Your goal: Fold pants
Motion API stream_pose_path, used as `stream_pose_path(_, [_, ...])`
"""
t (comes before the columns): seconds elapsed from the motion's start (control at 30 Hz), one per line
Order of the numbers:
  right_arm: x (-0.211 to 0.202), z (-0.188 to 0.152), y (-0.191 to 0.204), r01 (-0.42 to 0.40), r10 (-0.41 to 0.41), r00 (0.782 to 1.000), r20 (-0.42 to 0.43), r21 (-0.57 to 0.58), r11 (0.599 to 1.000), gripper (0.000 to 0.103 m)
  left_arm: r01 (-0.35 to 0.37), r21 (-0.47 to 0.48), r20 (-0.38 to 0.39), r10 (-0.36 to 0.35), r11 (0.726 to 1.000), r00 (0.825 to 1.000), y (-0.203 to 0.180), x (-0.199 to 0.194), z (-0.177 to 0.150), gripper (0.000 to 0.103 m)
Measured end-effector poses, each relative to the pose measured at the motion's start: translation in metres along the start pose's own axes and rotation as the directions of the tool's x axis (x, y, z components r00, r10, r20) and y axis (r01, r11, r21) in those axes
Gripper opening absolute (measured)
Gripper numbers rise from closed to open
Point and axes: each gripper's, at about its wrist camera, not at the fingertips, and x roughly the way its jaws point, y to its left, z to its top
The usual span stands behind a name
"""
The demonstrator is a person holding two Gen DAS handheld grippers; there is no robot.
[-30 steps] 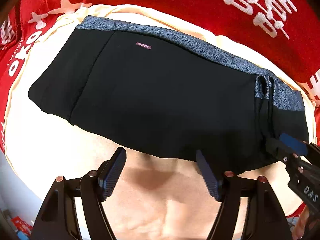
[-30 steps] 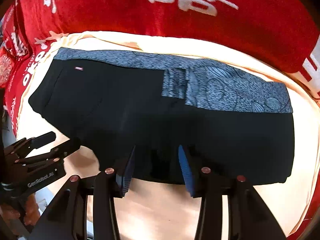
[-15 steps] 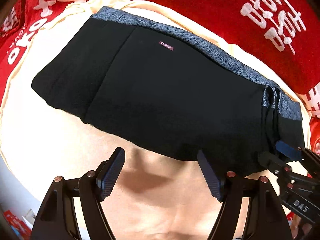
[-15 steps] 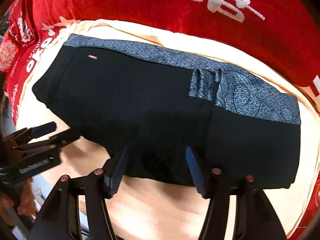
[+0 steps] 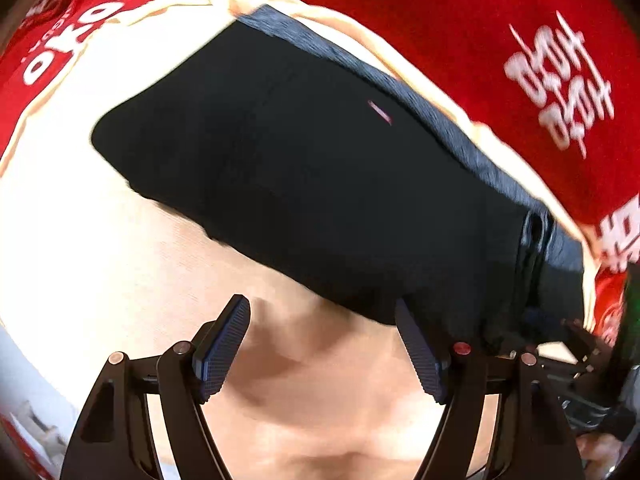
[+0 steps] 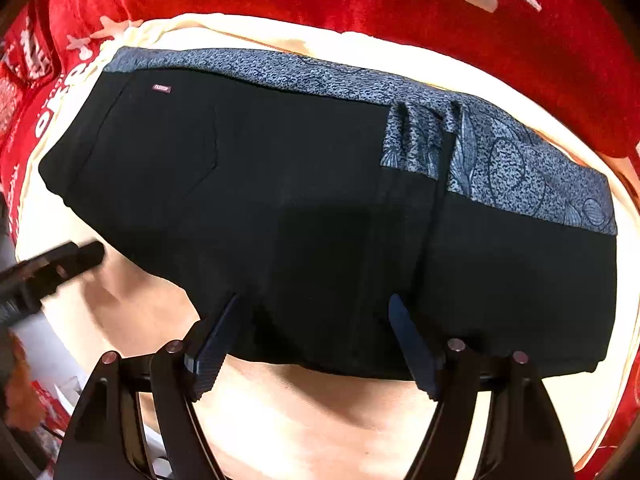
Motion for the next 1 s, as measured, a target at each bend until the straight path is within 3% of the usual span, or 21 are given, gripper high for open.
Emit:
stream_pose_path(0.23, [0.003, 0.002, 0.004, -0.008, 0.008, 1.0, -0.013, -0.013, 1.0, 0.083, 0.104, -0.071, 0.073, -0.098, 0.992, 0.992, 0.037, -0.014, 0.019, 0.076])
stream_pose_path(0.5, [0.006, 0.003, 0.011, -0.003, 0.003, 1.0, -0.017, -0.033, 0.999, 0.084, 0.267, -0.284, 0.137, -0.237, 0.921, 0.962, 0.081, -0.002, 0.023, 0.076])
stream_pose_path(0.63, [0.007, 0.001, 0.013, -0.002, 0.002, 1.0, -0.017, -0.033, 0.999, 0.084, 0.347, -0.294, 0.179, -0.305, 0.89, 0.935, 0.081, 0.0, 0.024, 0.076])
stream_pose_path(0.77, [0.009, 0.0, 0.016, 0.005, -0.006, 1.0, -0.025, -0.051, 0.999, 0.084, 0.378, -0.278, 0.2, -0.332, 0.883, 0.922, 0.079, 0.0, 0.029, 0.077])
stream_pose_path(0.8, [0.009, 0.0, 0.017, 0.005, -0.007, 1.0, -0.027, -0.053, 0.999, 0.084, 0.391, -0.276, 0.209, -0.342, 0.878, 0.916, 0.078, 0.001, 0.03, 0.084])
stream_pose_path(0.87, [0.009, -0.001, 0.019, 0.004, -0.006, 1.0, -0.028, -0.053, 0.999, 0.084, 0.42, -0.275, 0.234, -0.363, 0.865, 0.902, 0.079, -0.002, 0.034, 0.087])
stream_pose_path(1.0, [0.008, -0.001, 0.019, 0.005, -0.006, 1.0, -0.029, -0.055, 0.998, 0.084, 0.416, -0.287, 0.251, -0.352, 0.863, 0.902, 0.083, -0.011, 0.04, 0.087])
